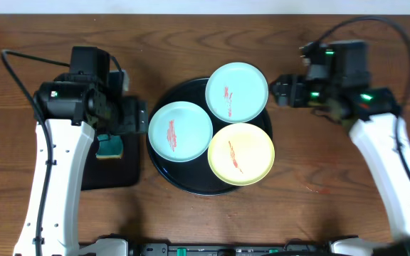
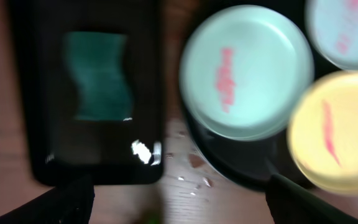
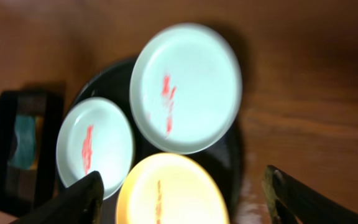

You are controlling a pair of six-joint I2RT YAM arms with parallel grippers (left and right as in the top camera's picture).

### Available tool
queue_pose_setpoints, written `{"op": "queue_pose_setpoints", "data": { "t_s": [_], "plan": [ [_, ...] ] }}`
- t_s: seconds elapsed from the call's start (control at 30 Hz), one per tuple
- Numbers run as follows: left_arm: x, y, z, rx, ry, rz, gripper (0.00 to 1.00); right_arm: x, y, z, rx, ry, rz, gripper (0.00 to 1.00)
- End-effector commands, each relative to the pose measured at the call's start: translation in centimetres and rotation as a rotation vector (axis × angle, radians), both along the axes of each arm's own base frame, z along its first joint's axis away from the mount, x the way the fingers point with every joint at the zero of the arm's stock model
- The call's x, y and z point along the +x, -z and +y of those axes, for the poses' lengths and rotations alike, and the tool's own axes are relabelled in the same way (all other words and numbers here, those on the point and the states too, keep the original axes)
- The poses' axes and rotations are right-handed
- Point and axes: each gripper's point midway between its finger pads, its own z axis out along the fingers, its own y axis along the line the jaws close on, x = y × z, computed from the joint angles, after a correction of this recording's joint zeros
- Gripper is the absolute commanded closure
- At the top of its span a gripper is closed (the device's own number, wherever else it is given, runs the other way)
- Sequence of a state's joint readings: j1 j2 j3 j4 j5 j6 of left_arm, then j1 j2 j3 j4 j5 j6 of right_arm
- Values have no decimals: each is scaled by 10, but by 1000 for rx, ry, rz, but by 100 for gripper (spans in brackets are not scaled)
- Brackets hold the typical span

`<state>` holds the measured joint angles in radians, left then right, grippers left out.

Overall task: Clean dirty plates on tray and stack at the side
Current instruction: 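Move left gripper to the sponge and right gripper to the top green plate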

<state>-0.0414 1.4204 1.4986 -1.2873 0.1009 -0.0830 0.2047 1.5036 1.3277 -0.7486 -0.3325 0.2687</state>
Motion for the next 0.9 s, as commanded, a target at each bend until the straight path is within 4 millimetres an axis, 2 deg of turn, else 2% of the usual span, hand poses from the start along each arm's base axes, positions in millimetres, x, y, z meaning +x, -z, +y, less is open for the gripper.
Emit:
{"op": "queue_pose_setpoints", "data": {
  "t_s": [0.0,0.17,0.2,0.27,0.4,0.7,0.87],
  "plan": [
    [7,-19,42,138,-255,-59,11,8,13,33,-1,-8,66,23],
    [6,-18,71,137,-362,-53,11,13,40,83,-65,-96,179,32],
    [5,-17,76,138,-377,-49,11,14,46,89,-82,-93,197,38],
    [2,-17,90,139,-425,-45,11,10,74,113,-122,-81,267,53],
    [2,-17,93,140,-437,-44,11,-5,107,136,-154,-103,345,55],
    [3,-16,93,140,-437,-47,11,-24,166,162,-220,-167,432,63],
    [3,-14,93,141,-435,-40,11,-23,186,162,-260,-156,437,68]
  ]
}}
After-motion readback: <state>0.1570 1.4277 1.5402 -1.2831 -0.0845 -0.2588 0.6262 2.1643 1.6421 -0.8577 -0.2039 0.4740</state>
